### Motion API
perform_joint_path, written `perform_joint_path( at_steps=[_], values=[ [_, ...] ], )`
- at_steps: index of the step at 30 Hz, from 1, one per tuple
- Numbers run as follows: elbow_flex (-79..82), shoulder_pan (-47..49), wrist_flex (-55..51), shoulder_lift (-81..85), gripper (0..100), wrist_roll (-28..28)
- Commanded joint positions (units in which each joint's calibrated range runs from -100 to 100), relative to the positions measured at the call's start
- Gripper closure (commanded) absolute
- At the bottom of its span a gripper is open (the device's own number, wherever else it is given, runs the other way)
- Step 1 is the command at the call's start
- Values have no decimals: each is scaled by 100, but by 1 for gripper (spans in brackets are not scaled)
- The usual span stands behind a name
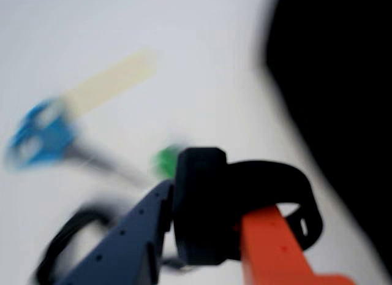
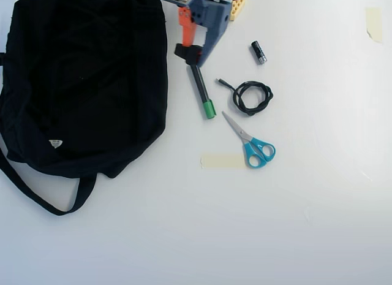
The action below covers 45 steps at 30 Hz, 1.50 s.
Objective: Put the bike light into the black bag
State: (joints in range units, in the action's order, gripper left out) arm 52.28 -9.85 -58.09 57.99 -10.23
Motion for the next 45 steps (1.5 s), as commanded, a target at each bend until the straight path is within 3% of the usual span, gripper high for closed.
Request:
perform_joint_path(
  at_steps=[1, 15, 21, 27, 28, 31, 33, 35, 37, 39, 43, 45],
  values=[
    [-26, -1289, 133, 68, 98, 273],
    [-170, -3944, 934, -231, 98, 619],
    [-1167, -4273, 1985, -2978, 98, 625],
    [-2721, -4101, 2002, -5500, 97, 577],
    [-2838, -4042, 1959, -5500, 97, 577],
    [-2901, -3862, 1933, -5392, 76, 362],
    [-2964, -3787, 1916, -5384, 74, 362],
    [-3790, -3436, 1055, -5368, 74, 404],
    [-5129, -2725, -177, -5044, 76, 404],
    [-5102, -2262, -539, -4305, 98, 357],
    [-5066, -549, -1081, -3077, 98, 279],
    [-4761, 42, -1813, -2488, 98, -487]
  ],
)
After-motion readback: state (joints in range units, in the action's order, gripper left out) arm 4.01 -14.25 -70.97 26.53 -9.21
